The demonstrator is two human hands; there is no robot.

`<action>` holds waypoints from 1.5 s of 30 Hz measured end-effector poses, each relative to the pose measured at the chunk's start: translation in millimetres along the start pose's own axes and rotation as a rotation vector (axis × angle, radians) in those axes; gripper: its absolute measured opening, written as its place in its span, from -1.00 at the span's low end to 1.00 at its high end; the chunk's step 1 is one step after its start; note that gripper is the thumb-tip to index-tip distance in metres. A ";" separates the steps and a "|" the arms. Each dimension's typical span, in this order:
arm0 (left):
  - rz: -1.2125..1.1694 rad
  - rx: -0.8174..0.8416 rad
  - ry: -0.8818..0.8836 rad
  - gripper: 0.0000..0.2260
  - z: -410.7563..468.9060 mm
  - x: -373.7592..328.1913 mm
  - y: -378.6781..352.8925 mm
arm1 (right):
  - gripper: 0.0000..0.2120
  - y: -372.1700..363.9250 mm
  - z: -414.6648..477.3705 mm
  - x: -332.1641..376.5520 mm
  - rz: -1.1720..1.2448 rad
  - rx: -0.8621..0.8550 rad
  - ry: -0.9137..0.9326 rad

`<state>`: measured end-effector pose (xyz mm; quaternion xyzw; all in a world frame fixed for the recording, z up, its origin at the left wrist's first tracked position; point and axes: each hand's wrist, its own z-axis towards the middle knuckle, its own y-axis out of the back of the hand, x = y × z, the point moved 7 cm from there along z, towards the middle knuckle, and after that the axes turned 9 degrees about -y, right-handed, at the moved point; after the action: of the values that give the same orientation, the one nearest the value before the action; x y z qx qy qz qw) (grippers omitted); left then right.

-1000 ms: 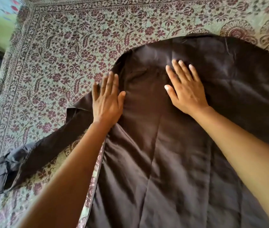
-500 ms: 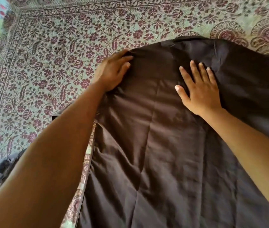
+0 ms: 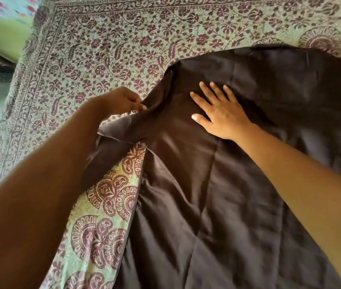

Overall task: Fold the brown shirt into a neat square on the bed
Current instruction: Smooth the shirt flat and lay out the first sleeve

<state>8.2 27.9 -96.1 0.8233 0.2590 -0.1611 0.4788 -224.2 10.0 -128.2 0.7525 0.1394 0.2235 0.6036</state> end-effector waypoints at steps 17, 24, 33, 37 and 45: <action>0.626 -0.246 -0.412 -0.51 -51.3 -19.0 -95.0 | -0.46 5.7 13.6 -33.9 -0.093 -0.132 -0.147; 0.671 -0.274 -0.258 -0.50 -32.9 -30.1 -89.2 | -0.44 -3.3 -56.0 -29.1 -0.051 -0.155 -0.086; 0.564 -0.399 -0.400 -0.48 -15.3 -144.3 -122.9 | -0.45 28.3 -137.2 -150.9 -0.088 -0.196 -0.319; 0.480 -0.331 -0.563 -0.46 2.2 -251.3 -182.6 | -0.41 29.8 -174.7 -217.1 -0.042 -0.171 -0.517; 0.506 -0.291 -0.443 -0.55 41.5 -302.2 -242.8 | -0.45 13.6 -206.5 -307.6 0.034 -0.051 -0.680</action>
<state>-379.5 8.4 -132.5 0.7295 -0.0429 -0.1734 0.6602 -594.1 34.1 -131.3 0.7709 -0.0878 -0.0268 0.6303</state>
